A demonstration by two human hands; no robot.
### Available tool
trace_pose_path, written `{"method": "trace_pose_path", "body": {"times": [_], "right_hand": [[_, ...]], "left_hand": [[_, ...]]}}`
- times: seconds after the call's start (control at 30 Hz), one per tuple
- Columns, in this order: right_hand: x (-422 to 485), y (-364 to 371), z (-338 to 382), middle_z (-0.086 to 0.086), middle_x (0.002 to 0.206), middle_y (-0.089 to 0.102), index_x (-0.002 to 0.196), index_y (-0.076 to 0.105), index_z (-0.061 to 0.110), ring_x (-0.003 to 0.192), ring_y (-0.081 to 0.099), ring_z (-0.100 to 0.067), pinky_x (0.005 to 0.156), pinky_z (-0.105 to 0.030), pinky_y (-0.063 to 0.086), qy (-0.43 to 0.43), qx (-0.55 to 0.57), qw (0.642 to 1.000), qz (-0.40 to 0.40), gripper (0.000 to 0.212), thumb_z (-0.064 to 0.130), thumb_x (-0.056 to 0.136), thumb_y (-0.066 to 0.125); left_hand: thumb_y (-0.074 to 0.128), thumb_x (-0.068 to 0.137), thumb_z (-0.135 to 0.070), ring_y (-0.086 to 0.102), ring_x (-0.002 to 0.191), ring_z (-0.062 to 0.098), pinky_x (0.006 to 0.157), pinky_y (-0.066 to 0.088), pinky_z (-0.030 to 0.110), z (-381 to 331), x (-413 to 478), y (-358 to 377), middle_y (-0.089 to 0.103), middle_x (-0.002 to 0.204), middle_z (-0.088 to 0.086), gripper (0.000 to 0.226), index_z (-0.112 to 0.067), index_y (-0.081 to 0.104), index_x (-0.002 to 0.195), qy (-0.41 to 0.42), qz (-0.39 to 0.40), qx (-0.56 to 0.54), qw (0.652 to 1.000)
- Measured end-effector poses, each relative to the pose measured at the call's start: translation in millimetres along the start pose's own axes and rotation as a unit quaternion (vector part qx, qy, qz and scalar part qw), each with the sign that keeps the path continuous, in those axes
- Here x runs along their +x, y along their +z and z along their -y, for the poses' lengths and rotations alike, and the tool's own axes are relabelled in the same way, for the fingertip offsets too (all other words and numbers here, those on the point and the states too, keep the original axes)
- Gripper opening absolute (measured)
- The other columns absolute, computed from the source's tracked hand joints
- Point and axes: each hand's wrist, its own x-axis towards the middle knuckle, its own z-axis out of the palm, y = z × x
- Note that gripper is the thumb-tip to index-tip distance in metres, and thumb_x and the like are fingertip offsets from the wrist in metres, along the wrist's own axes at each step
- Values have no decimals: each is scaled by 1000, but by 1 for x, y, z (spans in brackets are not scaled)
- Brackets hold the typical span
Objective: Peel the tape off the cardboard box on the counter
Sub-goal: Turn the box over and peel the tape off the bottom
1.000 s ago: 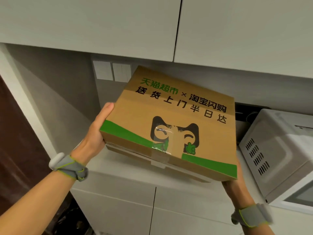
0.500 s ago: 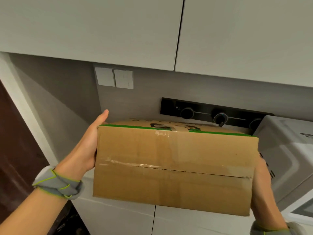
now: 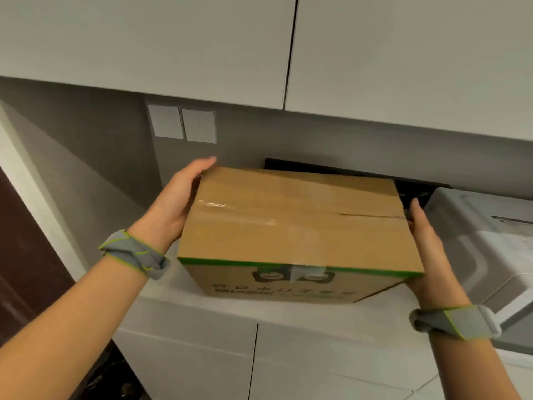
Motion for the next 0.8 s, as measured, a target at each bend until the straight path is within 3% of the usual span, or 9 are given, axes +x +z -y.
{"method": "trace_pose_path", "body": {"times": [0.07,0.13,0.23,0.3,0.4,0.53,0.63,0.7,0.8], "right_hand": [[7,2,-1,-4,85,77,104,76,16,75,74,-18,72,-36,53,-13,39,999,21,54,61,99,47],[13,4,-5,-6,100,78,115,75,18,92,74,-23,80,-38,54,-32,31,999,20,51,59,101,47],[16,5,-22,-4,109,78,120,73,21,103,73,-23,91,-40,54,-77,14,997,-21,43,52,103,49],[22,2,-32,-2,99,79,110,76,17,100,72,-26,93,-42,55,-118,8,990,-72,38,44,105,50],[30,-5,-47,-10,99,75,104,77,15,94,67,-30,90,-50,55,-213,-50,962,-163,30,33,104,52],[1,-5,-53,-18,101,65,114,71,6,78,53,-19,69,-29,44,-361,-106,891,-256,23,16,105,52],[-37,13,-64,-10,91,61,108,67,3,70,49,-19,63,-30,41,-443,-134,864,-196,14,7,102,55],[-53,28,-83,-1,87,60,104,67,8,72,51,-12,62,-29,43,-453,-186,865,-108,11,10,98,57],[-65,42,-107,-1,89,60,103,71,8,83,55,-6,66,-28,48,-455,-263,851,-5,14,15,95,61]], "left_hand": [[66,96,-33,68,63,18,61,57,27,7,15,-3,64,82,6,21,-14,69,105,-3,-17,15,1000],[71,92,-27,71,67,18,55,56,24,17,29,-9,67,88,8,30,-10,68,118,9,-43,45,998],[81,70,-43,73,104,23,77,55,29,29,44,-13,74,119,7,62,-24,70,128,37,-57,87,994],[83,66,-47,70,114,25,87,52,32,35,55,-17,75,121,5,62,-27,73,124,50,-65,85,993],[80,83,-39,72,108,23,90,55,35,35,56,-12,76,115,4,43,-23,74,122,57,-70,92,992],[73,93,-41,74,75,15,72,56,30,39,64,-11,78,84,-1,26,-18,77,105,20,-52,86,995],[76,90,-44,73,69,16,67,54,30,38,66,-12,78,80,-1,33,-16,77,108,0,-53,87,995],[77,91,-39,75,71,13,67,57,28,35,66,-10,79,84,-2,28,-17,77,107,6,-59,93,994],[78,92,-28,74,79,10,68,59,22,31,64,-8,78,93,-2,21,-18,75,110,44,-73,105,991]]}}
